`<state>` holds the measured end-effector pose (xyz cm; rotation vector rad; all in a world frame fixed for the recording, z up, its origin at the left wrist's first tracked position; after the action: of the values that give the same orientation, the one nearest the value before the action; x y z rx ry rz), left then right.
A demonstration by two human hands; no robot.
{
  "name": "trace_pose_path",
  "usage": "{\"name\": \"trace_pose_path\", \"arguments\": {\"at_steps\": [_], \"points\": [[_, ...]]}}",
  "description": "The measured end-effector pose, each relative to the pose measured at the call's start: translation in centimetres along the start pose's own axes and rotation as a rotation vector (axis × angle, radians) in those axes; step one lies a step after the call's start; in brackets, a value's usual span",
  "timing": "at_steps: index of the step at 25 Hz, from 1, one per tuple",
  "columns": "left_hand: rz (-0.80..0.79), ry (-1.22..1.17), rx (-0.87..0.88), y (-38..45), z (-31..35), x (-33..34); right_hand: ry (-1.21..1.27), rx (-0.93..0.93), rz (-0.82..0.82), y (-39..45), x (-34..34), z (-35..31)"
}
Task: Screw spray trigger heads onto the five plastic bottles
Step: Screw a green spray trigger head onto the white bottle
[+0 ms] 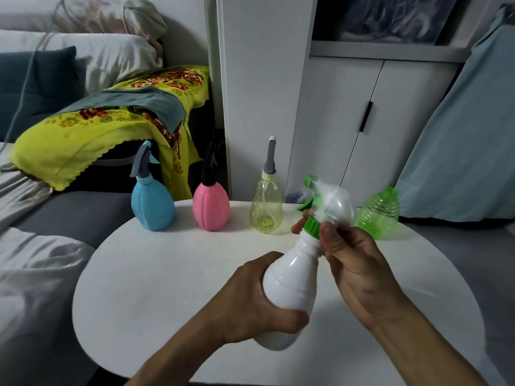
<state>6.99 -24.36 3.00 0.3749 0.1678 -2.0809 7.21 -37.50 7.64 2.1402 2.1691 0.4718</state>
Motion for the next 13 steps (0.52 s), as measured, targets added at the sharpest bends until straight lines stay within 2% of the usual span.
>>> {"name": "trace_pose_path", "arguments": {"at_steps": [4,8,10,13], "points": [[0.119,0.024,-0.043,0.6,-1.0,-1.4,-0.165,-0.028,0.046,-0.2,0.0,0.5],[0.139,-0.108,-0.040,1.0,-1.5,-1.6,-0.457,0.174,-0.078,-0.9,1.1,3.6],[0.170,-0.090,-0.021,1.2,-1.4,-1.8,-0.546,0.184,-0.019,-0.8,0.4,3.8],[0.216,0.002,-0.009,1.6,-1.6,-1.9,-0.543,0.123,0.144,0.7,-1.7,2.1]]}}
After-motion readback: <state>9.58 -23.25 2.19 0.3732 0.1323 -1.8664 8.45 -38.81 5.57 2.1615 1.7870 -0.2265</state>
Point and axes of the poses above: each hand's wrist, its own y-axis towards the middle knuckle, its own x-axis out of the palm, z = x × y, the point moved 10 cm from there along y, towards the middle knuckle, and after that the axes turned 7 degrees about -y, right-handed, at the moved point
